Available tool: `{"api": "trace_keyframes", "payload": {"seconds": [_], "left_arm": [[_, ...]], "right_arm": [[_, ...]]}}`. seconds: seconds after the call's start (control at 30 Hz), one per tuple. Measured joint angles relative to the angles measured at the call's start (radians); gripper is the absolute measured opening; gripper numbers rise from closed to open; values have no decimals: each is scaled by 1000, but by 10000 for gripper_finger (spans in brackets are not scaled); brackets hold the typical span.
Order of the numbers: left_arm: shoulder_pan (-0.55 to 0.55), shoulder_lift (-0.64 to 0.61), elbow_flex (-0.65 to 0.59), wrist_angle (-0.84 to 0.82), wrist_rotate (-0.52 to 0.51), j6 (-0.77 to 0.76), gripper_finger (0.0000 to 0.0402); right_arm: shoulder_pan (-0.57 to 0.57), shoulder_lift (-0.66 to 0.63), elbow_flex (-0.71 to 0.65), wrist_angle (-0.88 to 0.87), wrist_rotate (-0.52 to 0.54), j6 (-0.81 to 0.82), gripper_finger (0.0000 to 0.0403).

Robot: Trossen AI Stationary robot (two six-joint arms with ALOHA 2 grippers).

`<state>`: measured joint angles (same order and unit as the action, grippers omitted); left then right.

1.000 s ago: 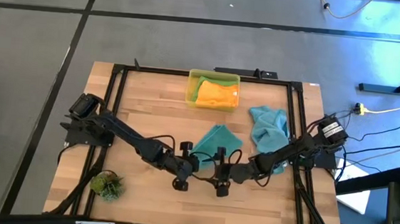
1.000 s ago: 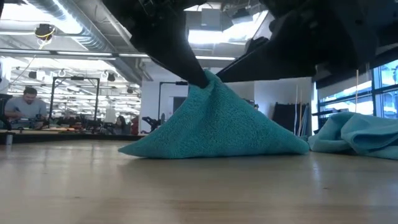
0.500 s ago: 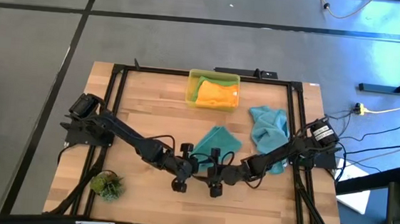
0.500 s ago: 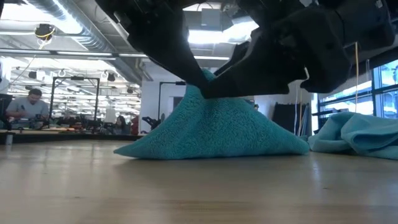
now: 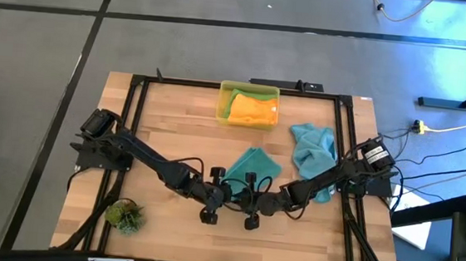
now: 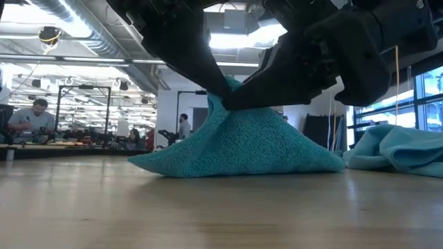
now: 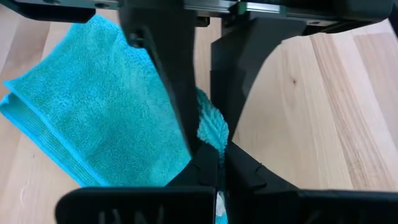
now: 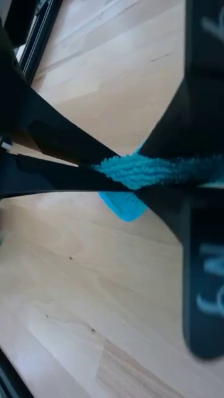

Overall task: Fold microfiber towels
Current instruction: Fold the left blue microfiber cloth

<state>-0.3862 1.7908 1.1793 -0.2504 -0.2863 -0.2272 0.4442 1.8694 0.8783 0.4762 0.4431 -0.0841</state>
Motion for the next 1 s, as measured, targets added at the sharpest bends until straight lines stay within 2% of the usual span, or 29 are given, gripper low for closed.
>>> {"api": "trace_keyframes", "payload": {"seconds": [0.13, 0.3, 0.57, 0.67, 0.83, 1.0], "left_arm": [[0, 0, 0, -3, 1, 20, 8], [-6, -23, 2, -87, 18, 78, 56], [-67, -47, 2, -211, 6, 12, 125], [-108, -34, 0, -278, -39, -34, 139], [-168, -27, 0, -284, -161, -67, 162], [-177, 31, 0, -278, -171, -59, 189]], "right_arm": [[0, 0, 0, -1, -1, 5, 12], [0, 1, 0, -1, 0, 50, 12], [0, 1, 0, -4, 0, 82, 5], [0, 1, 0, -8, 0, 84, 4], [0, 1, 0, -10, 0, 103, 4], [0, 1, 0, -9, 0, 103, 4]]}}
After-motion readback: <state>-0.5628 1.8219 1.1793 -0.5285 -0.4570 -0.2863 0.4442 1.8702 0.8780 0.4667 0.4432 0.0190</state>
